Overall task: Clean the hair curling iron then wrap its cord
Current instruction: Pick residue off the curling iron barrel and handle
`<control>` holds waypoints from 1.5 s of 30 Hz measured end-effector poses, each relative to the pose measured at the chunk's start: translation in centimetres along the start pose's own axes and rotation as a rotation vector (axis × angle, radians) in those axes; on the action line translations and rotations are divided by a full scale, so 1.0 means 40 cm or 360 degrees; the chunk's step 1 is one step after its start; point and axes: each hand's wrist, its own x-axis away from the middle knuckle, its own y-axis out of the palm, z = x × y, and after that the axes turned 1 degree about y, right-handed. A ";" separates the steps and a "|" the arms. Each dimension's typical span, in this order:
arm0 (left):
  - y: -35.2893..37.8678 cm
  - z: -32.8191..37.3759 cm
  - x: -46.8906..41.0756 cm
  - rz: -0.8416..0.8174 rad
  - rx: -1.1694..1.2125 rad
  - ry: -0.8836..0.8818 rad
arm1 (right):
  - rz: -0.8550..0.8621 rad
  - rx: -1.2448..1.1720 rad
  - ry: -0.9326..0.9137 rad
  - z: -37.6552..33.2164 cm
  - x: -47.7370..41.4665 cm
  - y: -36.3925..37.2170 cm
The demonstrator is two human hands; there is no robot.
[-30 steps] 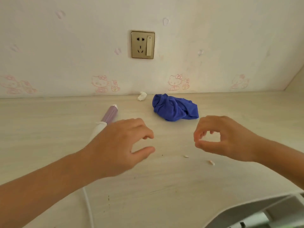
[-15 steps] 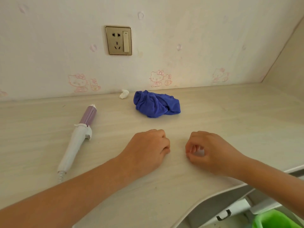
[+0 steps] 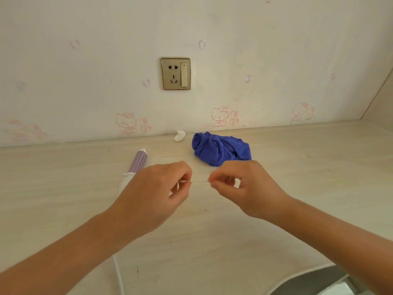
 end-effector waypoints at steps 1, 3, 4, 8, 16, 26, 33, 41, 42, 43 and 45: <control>-0.009 -0.017 0.014 0.0012 0.0021 -0.0032 | -0.0022 0.0008 -0.0008 -0.010 -0.018 0.019; -0.018 -0.043 0.039 0.0004 0.0000 -0.0084 | -0.0083 0.0021 -0.0020 -0.028 -0.048 0.058; -0.019 -0.053 0.049 -0.0015 -0.0020 -0.0095 | -0.0118 0.0042 -0.0033 -0.034 -0.059 0.075; -0.022 -0.088 0.066 -0.0055 -0.0041 -0.0165 | -0.0267 0.0187 -0.0131 -0.048 -0.089 0.124; -0.012 -0.100 0.052 -0.0139 -0.0059 -0.0243 | -0.0362 0.0341 -0.0168 -0.035 -0.104 0.121; 0.051 -0.065 -0.030 -0.0212 -0.0299 -0.0238 | -0.0101 0.0350 0.0272 -0.047 -0.110 0.139; 0.038 -0.080 -0.027 -0.0412 -0.0292 -0.0071 | -0.0212 0.0365 0.0212 -0.013 -0.096 0.105; -0.008 -0.115 0.027 -0.0462 -0.0150 0.0030 | -0.0342 0.0008 -0.0127 -0.034 -0.081 0.149; -0.013 -0.123 0.037 -0.0387 -0.0142 -0.0057 | -0.0285 0.0016 -0.0129 -0.035 -0.079 0.161; -0.021 -0.134 0.048 -0.0294 -0.0160 -0.0201 | -0.0224 0.0020 -0.0110 -0.035 -0.079 0.170; -0.042 -0.169 0.067 -0.0164 -0.0289 -0.0541 | -0.0127 0.0016 -0.0054 -0.030 -0.080 0.182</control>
